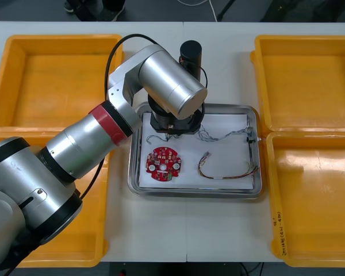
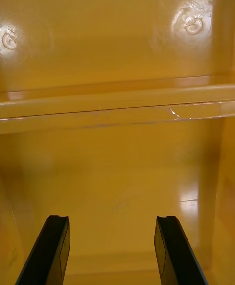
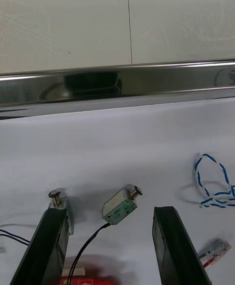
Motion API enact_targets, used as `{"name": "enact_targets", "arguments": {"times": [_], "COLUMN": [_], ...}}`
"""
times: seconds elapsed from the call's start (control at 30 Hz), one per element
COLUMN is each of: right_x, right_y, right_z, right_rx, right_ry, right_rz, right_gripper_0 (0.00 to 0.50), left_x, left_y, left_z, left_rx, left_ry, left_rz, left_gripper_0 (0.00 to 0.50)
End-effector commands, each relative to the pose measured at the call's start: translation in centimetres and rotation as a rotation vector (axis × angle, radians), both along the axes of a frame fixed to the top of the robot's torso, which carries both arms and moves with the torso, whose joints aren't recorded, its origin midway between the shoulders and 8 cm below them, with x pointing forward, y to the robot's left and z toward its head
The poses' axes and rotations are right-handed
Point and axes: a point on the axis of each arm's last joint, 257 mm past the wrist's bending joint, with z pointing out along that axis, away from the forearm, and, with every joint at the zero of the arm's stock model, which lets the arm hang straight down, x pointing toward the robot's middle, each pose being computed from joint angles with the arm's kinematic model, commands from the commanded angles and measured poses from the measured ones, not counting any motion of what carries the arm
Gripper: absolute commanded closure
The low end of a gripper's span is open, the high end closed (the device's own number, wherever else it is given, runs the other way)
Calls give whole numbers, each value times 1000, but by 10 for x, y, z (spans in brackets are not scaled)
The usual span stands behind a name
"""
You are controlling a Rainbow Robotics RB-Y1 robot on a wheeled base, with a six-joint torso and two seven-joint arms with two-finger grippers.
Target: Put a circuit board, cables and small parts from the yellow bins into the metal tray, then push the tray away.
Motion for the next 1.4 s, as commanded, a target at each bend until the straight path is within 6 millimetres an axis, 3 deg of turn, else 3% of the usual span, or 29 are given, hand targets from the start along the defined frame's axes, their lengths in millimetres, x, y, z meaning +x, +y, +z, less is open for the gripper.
{"name": "enact_targets", "arguments": {"times": [0.03, 0.27, 0.57, 1.03, 1.4], "right_x": [1, 1, 1, 0, 1], "right_y": [1, 1, 1, 2, 5], "right_z": [10, 11, 11, 11, 14], "right_rx": [24, 23, 21, 21, 19], "right_ry": [-35, -36, -39, -39, -48], "right_rz": [-28, -26, -25, -24, -12], "right_gripper_0": [0, 0, 0, 0, 0], "left_x": [0, 11, 26, 36, 30], "left_y": [-24, -14, 13, 104, 178], "left_z": [16, 32, 86, 164, 168], "left_rx": [-41, -42, -78, -130, -64], "left_ry": [-31, -78, -170, -218, -160], "left_rz": [20, 30, 56, 156, 162], "left_gripper_0": [0, 0, 0, 0, 0]}}
